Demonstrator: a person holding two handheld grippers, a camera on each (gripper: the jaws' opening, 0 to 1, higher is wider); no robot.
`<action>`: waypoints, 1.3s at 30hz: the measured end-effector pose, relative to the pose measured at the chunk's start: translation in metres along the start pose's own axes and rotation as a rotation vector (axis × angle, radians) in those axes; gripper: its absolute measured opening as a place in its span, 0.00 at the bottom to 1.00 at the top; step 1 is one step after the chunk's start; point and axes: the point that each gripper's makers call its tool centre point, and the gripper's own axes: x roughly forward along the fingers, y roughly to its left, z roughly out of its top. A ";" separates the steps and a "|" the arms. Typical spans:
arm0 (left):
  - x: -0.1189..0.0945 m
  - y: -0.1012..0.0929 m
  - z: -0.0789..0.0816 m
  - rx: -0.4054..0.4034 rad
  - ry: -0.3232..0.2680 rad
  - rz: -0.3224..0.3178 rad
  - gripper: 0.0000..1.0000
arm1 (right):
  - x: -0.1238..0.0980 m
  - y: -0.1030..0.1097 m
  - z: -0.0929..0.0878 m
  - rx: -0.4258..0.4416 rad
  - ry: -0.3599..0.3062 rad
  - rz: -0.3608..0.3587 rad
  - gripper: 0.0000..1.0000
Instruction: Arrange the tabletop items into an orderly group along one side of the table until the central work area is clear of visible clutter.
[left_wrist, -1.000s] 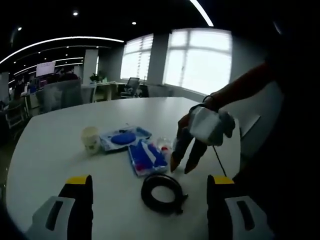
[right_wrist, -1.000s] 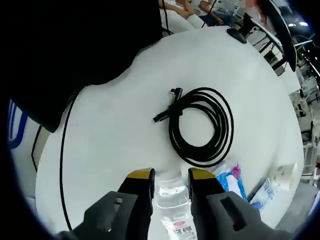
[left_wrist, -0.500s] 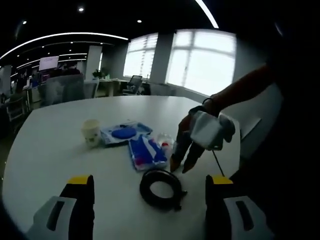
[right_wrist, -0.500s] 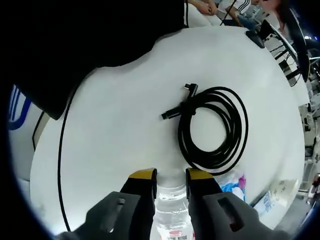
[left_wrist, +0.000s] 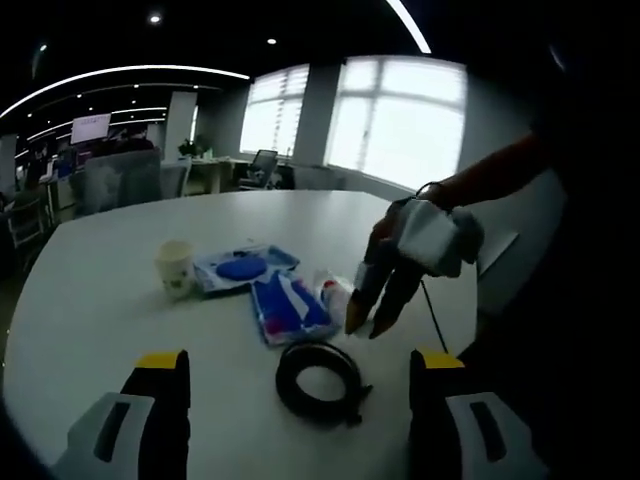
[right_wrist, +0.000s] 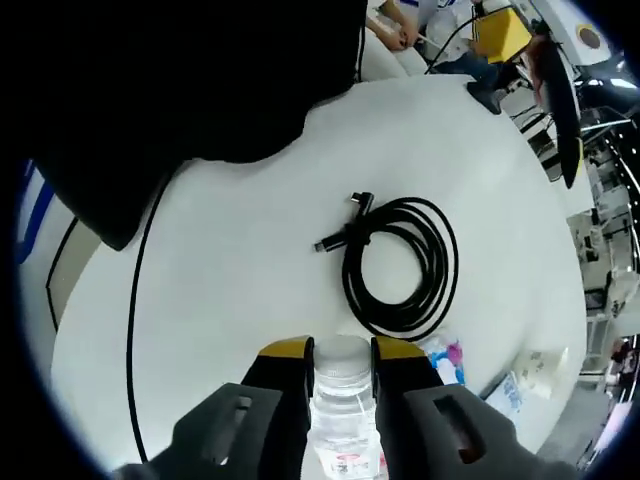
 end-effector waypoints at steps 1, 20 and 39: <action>0.000 -0.001 0.001 0.002 -0.002 -0.002 0.89 | -0.001 -0.001 0.000 0.006 -0.002 -0.008 0.17; 0.005 -0.010 0.014 0.047 -0.013 -0.033 0.89 | -0.084 -0.045 -0.011 0.508 -0.219 -0.368 0.16; 0.009 -0.014 0.019 0.074 -0.013 -0.057 0.89 | -0.129 -0.052 -0.075 0.962 -0.387 -0.586 0.17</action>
